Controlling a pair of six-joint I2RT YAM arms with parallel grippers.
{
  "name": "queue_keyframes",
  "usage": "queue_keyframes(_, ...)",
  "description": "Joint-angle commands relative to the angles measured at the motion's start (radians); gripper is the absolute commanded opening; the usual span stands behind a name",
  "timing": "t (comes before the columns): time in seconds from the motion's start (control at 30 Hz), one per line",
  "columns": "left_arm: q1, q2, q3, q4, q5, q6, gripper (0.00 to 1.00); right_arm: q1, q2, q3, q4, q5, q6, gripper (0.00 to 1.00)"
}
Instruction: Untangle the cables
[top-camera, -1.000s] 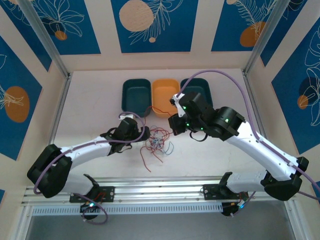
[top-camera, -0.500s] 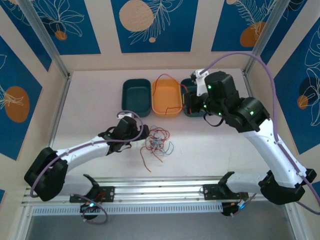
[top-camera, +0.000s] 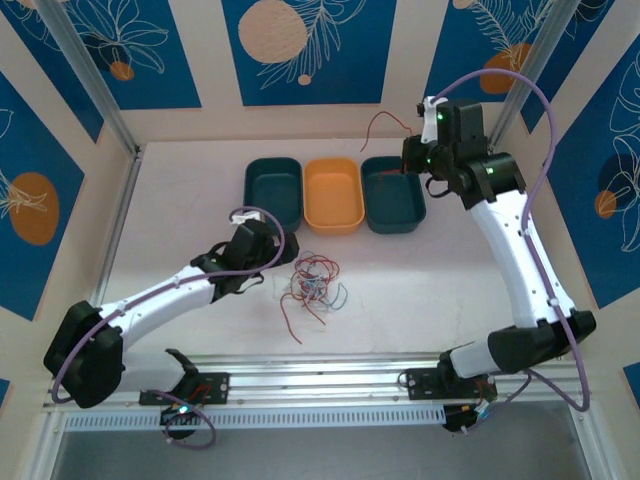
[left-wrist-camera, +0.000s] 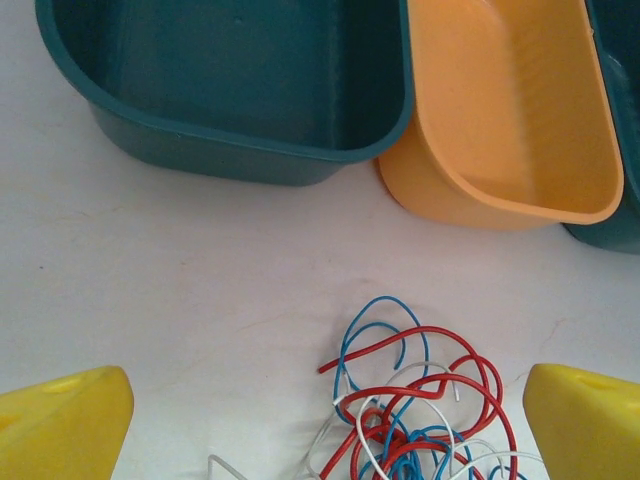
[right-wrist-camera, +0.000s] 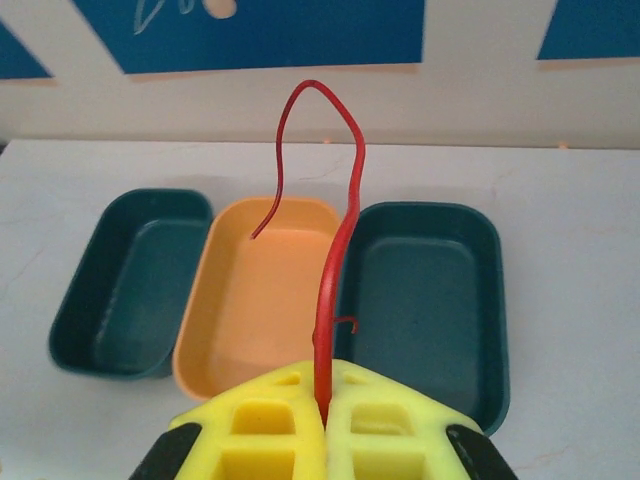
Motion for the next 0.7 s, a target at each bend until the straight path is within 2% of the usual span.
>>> queue_keyframes(0.0, -0.006, -0.007, 0.044, -0.018, -0.040, -0.003, 1.00, -0.053, 0.034, 0.017, 0.077, -0.055, -0.024, 0.00)
queue_keyframes(0.3, -0.005, 0.011, 0.060, 0.005, -0.042, 0.017, 1.00, -0.178, 0.159, -0.055, 0.195, -0.124, 0.019, 0.00)
queue_keyframes(0.67, -0.005, 0.056, 0.083, 0.028, -0.027, 0.008, 1.00, -0.186, 0.363, -0.073, 0.199, -0.112, 0.106, 0.00)
